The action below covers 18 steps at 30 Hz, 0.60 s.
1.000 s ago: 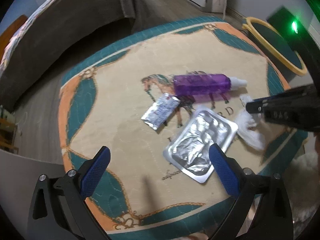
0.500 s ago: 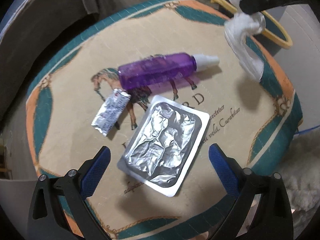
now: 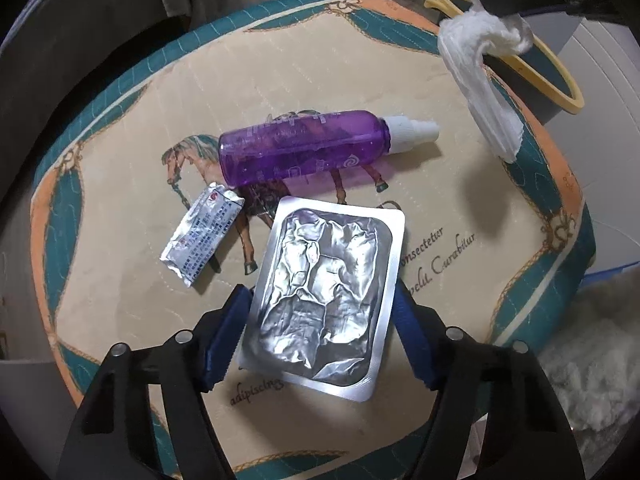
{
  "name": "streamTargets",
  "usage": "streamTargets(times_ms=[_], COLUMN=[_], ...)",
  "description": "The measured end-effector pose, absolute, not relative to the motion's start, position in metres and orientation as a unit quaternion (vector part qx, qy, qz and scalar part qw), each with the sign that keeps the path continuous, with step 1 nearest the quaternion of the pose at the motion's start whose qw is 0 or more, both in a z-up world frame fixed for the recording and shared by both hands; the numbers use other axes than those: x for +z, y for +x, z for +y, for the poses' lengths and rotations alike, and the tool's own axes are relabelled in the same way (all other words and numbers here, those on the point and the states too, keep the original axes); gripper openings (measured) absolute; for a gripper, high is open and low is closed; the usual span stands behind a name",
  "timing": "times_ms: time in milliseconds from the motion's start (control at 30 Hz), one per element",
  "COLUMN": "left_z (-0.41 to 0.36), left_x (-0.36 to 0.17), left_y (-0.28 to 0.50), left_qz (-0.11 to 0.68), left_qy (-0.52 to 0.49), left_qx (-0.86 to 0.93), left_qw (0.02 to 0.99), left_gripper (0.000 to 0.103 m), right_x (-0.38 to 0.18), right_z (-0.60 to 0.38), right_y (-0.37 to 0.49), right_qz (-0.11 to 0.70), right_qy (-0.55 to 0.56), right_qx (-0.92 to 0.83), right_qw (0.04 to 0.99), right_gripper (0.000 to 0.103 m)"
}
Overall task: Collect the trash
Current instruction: 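Grasp the white tissue with the right tool while the left tool grasps the foil blister pack, then drop the tissue from the right tool while the left tool drops the foil pack into the wastebasket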
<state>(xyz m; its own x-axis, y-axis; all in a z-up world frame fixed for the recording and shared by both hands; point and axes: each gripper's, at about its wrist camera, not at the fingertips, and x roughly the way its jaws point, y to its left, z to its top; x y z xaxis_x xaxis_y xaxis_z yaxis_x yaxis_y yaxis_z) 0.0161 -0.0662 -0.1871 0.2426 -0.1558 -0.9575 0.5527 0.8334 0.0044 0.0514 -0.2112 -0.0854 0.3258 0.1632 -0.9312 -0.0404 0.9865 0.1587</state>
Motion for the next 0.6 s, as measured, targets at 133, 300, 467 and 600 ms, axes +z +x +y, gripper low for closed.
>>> streamTargets(times_ms=[133, 300, 467, 600], left_z=[-0.063, -0.063, -0.068, -0.076], left_x=[-0.171, -0.148, -0.127, -0.103], left_y=[0.013, 0.01, 0.004, 0.001], left_qz=[0.55, 0.524, 0.504, 0.477], left_qy=[0.169, 0.153, 0.139, 0.13], left_qx=[-0.223, -0.225, -0.228, -0.241], left_qw=[0.787, 0.807, 0.821, 0.835], left_gripper=[0.071, 0.069, 0.069, 0.069], right_x=[-0.075, -0.063, -0.056, -0.045], right_z=[-0.214, -0.222, -0.239, -0.257], right_y=[0.051, 0.05, 0.052, 0.053], right_qz=[0.563, 0.546, 0.537, 0.52], right_qy=[0.052, 0.054, 0.074, 0.084], right_qx=[0.064, 0.061, 0.055, 0.039], right_qw=[0.822, 0.834, 0.839, 0.849], right_gripper=[0.008, 0.008, 0.008, 0.008])
